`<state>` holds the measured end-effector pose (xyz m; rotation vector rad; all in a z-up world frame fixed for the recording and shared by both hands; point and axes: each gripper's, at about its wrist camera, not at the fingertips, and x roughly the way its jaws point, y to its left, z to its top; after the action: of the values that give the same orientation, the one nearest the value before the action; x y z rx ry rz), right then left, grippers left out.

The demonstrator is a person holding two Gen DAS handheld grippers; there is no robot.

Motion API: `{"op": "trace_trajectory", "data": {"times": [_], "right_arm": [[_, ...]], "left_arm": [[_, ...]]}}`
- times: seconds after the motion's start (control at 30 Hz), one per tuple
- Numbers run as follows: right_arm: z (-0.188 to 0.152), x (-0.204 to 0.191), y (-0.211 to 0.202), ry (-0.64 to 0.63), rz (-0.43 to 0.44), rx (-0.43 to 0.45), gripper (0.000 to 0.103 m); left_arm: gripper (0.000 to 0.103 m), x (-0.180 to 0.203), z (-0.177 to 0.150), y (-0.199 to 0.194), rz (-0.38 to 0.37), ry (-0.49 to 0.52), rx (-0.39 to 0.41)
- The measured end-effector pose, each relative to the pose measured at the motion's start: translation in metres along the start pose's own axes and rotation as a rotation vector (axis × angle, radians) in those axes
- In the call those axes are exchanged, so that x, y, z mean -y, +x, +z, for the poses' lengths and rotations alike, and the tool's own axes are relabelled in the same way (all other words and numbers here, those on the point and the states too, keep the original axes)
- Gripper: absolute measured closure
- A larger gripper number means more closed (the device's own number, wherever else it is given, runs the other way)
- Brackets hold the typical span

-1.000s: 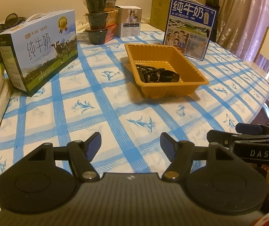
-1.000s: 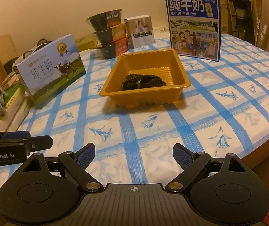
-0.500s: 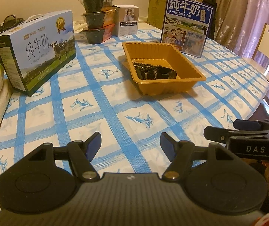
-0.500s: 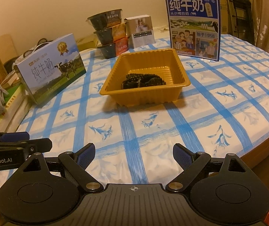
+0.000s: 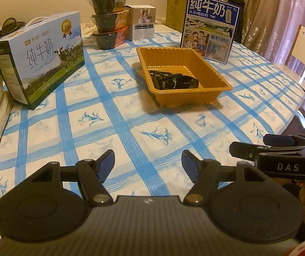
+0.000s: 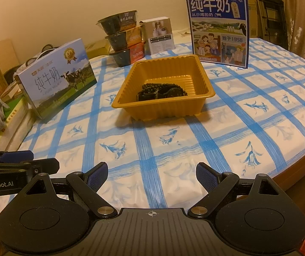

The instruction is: Organize jewelry

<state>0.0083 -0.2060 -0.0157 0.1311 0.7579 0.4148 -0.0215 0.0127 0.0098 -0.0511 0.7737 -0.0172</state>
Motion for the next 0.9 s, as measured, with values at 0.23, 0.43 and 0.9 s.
{"op": "trace_trajectory", "data": {"times": [0.23, 0.43, 0.9], "right_arm": [[0.0003, 0.0010, 0.0014, 0.001, 0.000, 0.000, 0.014], [0.0000, 0.0014, 0.0021, 0.002, 0.000, 0.001, 0.014], [0.0011, 0.0018, 0.0042, 0.002, 0.000, -0.002, 0.014]], "left_arm": [[0.036, 0.0013, -0.0001, 0.0007, 0.002, 0.002, -0.001], [0.036, 0.0017, -0.0001, 0.0007, 0.001, 0.002, -0.002], [0.036, 0.0027, 0.0004, 0.0016, 0.001, 0.004, -0.004]]}}
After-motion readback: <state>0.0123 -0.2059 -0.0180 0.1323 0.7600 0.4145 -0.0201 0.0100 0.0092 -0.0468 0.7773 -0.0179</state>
